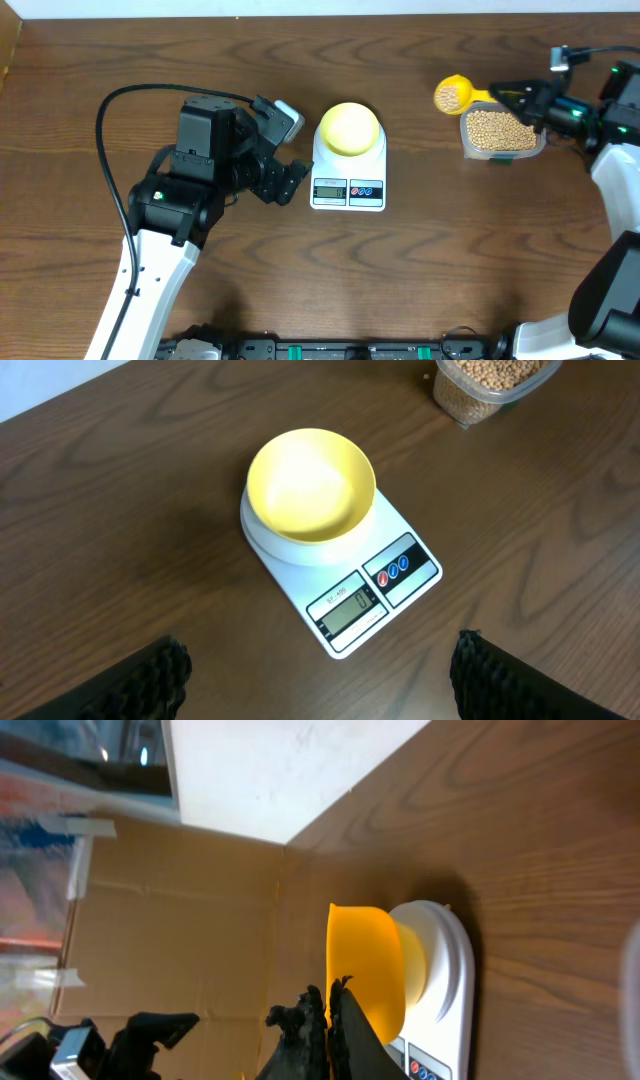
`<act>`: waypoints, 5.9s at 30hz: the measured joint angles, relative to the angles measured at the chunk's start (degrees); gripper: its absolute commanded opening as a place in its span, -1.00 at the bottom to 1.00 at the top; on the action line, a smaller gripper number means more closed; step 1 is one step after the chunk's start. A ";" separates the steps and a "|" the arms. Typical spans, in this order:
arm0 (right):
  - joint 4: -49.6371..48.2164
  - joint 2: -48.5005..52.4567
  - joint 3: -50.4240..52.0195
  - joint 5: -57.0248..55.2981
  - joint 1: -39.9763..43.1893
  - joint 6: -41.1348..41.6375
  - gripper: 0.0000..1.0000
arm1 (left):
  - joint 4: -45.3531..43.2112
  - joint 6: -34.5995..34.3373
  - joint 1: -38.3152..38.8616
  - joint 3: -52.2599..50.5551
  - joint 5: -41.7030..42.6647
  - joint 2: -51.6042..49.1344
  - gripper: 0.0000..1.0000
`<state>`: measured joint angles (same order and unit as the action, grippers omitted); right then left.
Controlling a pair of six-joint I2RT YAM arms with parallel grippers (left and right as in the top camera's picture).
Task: Scoop item into bowl and weigh 50g on scale
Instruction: 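Carry the filled scoop over the yellow bowl with the right gripper, then tilt the scoop with the right gripper to pour soybeans into the bowl, then carry the empty yellow scoop back over the soybean tub with the right gripper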
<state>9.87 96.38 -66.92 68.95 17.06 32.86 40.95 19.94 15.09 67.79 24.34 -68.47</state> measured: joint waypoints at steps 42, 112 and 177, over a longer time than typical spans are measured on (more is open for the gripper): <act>-6.27 0.00 0.02 -29.53 -29.77 -2.75 -0.98 | 0.00 0.00 0.00 0.00 0.00 0.00 0.71; -4.31 0.00 0.02 -40.57 -37.62 -47.78 -0.98 | 0.00 0.00 0.00 0.00 0.00 0.00 0.71; 16.20 -16.63 0.04 -94.77 -31.78 -34.56 -0.98 | 0.00 0.00 0.00 -0.07 0.02 0.00 0.71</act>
<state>26.06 79.75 -66.87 -25.82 -14.72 -1.69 40.95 19.94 15.09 67.72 24.36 -68.47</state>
